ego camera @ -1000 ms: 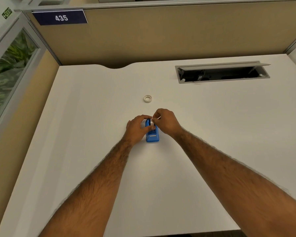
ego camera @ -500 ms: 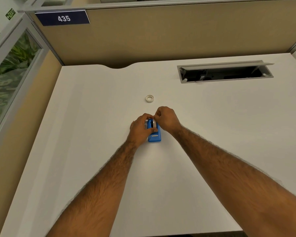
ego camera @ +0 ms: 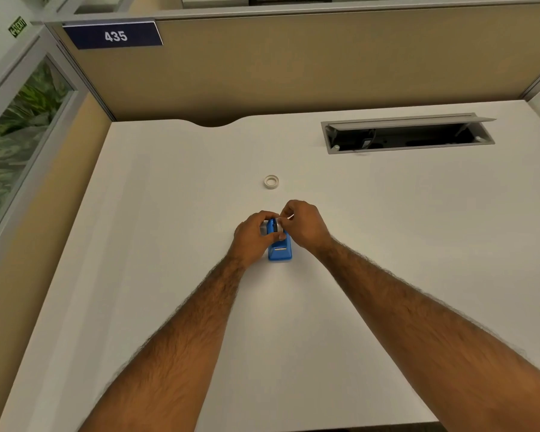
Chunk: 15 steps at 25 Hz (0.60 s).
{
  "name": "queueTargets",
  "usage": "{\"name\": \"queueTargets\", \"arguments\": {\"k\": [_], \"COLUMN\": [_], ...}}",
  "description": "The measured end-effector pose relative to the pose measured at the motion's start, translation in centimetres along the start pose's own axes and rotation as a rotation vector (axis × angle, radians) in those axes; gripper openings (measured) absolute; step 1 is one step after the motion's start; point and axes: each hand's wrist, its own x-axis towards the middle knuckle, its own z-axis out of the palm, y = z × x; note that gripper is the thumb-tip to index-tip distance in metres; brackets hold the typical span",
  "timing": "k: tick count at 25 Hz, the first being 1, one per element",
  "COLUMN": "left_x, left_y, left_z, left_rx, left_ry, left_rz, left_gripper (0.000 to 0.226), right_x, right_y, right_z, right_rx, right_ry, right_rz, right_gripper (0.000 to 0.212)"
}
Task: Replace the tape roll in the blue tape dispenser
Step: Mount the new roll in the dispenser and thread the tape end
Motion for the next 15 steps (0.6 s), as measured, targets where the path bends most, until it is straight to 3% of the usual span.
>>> {"name": "queueTargets", "arguments": {"k": [15], "left_x": [0.0], "left_y": [-0.4], "left_z": [0.2], "left_rx": [-0.033], "left_ry": [-0.009], "left_rz": [0.015], "left_gripper": [0.055], "right_x": [0.7], "right_y": [-0.3], "right_z": [-0.3], "right_rx": [-0.051], "right_ry": [-0.007], "right_rz": [0.006], "right_gripper": [0.013]}}
